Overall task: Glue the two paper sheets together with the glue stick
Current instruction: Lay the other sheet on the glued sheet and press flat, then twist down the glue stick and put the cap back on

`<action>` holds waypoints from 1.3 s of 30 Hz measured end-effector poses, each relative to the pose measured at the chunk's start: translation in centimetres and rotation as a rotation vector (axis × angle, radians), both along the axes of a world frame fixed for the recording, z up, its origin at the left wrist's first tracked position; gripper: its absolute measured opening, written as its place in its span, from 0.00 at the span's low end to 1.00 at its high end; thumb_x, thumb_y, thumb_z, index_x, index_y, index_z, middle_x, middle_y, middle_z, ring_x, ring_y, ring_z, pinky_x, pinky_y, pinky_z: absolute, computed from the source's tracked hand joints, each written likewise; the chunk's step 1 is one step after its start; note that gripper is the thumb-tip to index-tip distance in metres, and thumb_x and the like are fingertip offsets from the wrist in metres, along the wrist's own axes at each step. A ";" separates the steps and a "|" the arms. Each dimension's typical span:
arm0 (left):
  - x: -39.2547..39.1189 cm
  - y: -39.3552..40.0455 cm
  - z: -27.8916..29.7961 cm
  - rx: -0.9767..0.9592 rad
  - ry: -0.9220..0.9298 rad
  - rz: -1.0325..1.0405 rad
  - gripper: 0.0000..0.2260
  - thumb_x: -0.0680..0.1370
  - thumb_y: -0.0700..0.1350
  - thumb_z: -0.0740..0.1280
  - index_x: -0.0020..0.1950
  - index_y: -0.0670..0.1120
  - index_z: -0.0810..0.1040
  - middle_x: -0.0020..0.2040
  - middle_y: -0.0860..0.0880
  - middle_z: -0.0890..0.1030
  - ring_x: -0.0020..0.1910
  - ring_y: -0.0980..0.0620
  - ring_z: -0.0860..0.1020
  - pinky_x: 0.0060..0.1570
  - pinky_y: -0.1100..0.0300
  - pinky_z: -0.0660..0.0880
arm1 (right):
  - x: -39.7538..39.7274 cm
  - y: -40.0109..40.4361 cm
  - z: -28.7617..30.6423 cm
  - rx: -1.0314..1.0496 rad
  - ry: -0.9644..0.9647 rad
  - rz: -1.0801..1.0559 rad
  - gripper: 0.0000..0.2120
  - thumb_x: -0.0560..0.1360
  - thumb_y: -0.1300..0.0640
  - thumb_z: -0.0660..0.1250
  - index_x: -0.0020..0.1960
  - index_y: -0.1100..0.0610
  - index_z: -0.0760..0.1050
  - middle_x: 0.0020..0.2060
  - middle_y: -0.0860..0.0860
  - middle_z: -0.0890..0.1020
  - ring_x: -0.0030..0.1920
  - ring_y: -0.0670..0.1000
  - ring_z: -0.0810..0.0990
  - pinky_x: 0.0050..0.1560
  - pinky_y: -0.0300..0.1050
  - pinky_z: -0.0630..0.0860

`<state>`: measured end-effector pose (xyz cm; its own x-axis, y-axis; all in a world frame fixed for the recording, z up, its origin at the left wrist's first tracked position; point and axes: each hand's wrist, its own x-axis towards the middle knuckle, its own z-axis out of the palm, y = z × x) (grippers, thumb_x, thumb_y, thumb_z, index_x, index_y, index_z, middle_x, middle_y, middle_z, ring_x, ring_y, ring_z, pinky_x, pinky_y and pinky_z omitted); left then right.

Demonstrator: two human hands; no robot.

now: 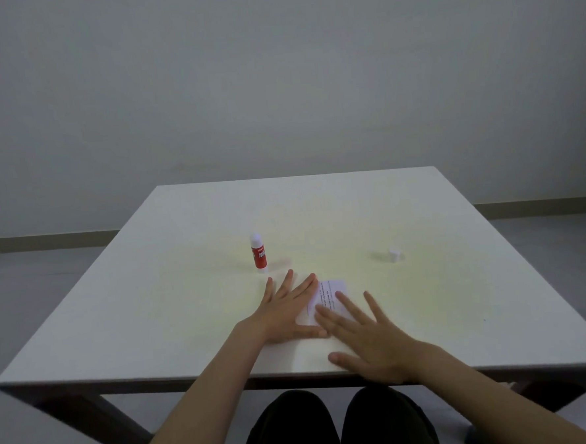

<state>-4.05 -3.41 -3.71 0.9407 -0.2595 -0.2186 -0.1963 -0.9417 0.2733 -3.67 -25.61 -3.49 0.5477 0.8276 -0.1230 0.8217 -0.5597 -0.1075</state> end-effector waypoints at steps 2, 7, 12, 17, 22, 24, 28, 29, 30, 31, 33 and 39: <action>0.0 0.0 0.0 0.001 0.004 0.002 0.48 0.68 0.73 0.57 0.77 0.53 0.36 0.78 0.58 0.37 0.75 0.51 0.29 0.69 0.44 0.28 | -0.1 -1.0 -0.1 -0.001 0.003 0.017 0.33 0.73 0.31 0.33 0.75 0.41 0.34 0.74 0.35 0.37 0.73 0.48 0.26 0.69 0.57 0.23; -0.2 -0.3 0.3 0.016 0.000 0.011 0.48 0.70 0.72 0.57 0.77 0.50 0.36 0.78 0.56 0.37 0.75 0.50 0.30 0.72 0.42 0.30 | 1.6 -2.0 1.0 -0.002 0.033 -0.147 0.29 0.78 0.37 0.40 0.75 0.42 0.34 0.73 0.34 0.37 0.74 0.50 0.29 0.73 0.60 0.29; -0.7 -0.1 0.3 -0.045 -0.088 0.030 0.43 0.73 0.68 0.57 0.78 0.50 0.39 0.79 0.56 0.39 0.77 0.52 0.35 0.74 0.46 0.34 | 0.9 -2.0 0.1 0.059 -0.024 -0.169 0.29 0.78 0.37 0.42 0.75 0.41 0.36 0.73 0.34 0.37 0.76 0.49 0.34 0.75 0.57 0.33; -2.2 -0.4 0.3 -0.576 -0.556 0.420 0.25 0.74 0.55 0.67 0.69 0.50 0.71 0.70 0.55 0.72 0.70 0.60 0.65 0.68 0.63 0.60 | 0.7 -2.1 0.1 0.221 0.004 -0.208 0.31 0.76 0.35 0.42 0.73 0.38 0.30 0.74 0.38 0.31 0.75 0.46 0.33 0.75 0.53 0.36; -0.2 0.8 2.1 -0.844 -0.747 0.921 0.27 0.73 0.46 0.72 0.70 0.45 0.69 0.68 0.48 0.73 0.67 0.47 0.71 0.66 0.53 0.69 | 0.6 -2.1 -0.2 0.309 0.030 -0.265 0.32 0.74 0.32 0.41 0.72 0.36 0.31 0.74 0.36 0.32 0.76 0.43 0.35 0.76 0.48 0.39; 1.2 1.1 2.7 -0.901 -0.625 0.964 0.31 0.73 0.46 0.72 0.73 0.44 0.65 0.73 0.47 0.69 0.71 0.48 0.68 0.70 0.53 0.64 | 0.6 -2.2 -0.3 0.307 0.014 -0.274 0.31 0.74 0.32 0.41 0.72 0.35 0.30 0.74 0.36 0.33 0.76 0.42 0.36 0.76 0.46 0.40; 3.3 0.9 2.7 -0.888 -0.632 0.989 0.20 0.75 0.44 0.70 0.66 0.41 0.75 0.63 0.44 0.80 0.64 0.45 0.76 0.61 0.59 0.68 | 0.6 -2.1 -0.4 0.300 0.016 -0.279 0.31 0.74 0.32 0.41 0.71 0.36 0.31 0.75 0.37 0.37 0.76 0.42 0.40 0.76 0.46 0.40; 3.6 0.9 2.8 -0.866 -0.655 0.996 0.12 0.76 0.44 0.68 0.57 0.41 0.80 0.54 0.42 0.83 0.55 0.42 0.79 0.54 0.57 0.71 | 0.6 -2.1 -0.6 0.292 0.009 -0.274 0.31 0.74 0.31 0.41 0.71 0.36 0.31 0.75 0.38 0.37 0.76 0.42 0.40 0.76 0.46 0.39; 3.7 0.8 2.7 -0.863 -0.672 0.993 0.07 0.76 0.44 0.66 0.46 0.41 0.81 0.44 0.40 0.84 0.45 0.41 0.80 0.45 0.57 0.71 | 0.6 -2.1 -0.6 0.281 0.008 -0.273 0.31 0.73 0.31 0.41 0.71 0.36 0.31 0.75 0.38 0.37 0.76 0.42 0.40 0.76 0.46 0.39; 3.8 0.8 2.8 -0.863 -0.683 0.997 0.10 0.77 0.44 0.65 0.38 0.40 0.77 0.37 0.38 0.81 0.36 0.44 0.77 0.40 0.57 0.68 | 0.7 -2.0 -0.6 0.281 0.009 -0.274 0.31 0.73 0.31 0.41 0.71 0.36 0.31 0.75 0.38 0.38 0.76 0.41 0.39 0.76 0.46 0.39; 3.5 0.8 3.1 -0.882 -0.661 1.002 0.14 0.76 0.44 0.65 0.32 0.39 0.73 0.29 0.42 0.78 0.27 0.55 0.73 0.37 0.59 0.66 | 0.8 -2.2 -0.5 0.314 0.014 -0.281 0.32 0.74 0.32 0.43 0.73 0.37 0.35 0.75 0.38 0.40 0.75 0.39 0.41 0.76 0.45 0.40; 2.4 0.3 7.0 -1.171 -0.403 0.714 0.09 0.75 0.46 0.68 0.37 0.47 0.84 0.38 0.57 0.85 0.43 0.59 0.82 0.50 0.61 0.76 | 0.7 -0.6 1.9 0.861 0.082 -0.514 0.07 0.76 0.55 0.66 0.53 0.51 0.79 0.57 0.45 0.79 0.58 0.42 0.77 0.58 0.42 0.72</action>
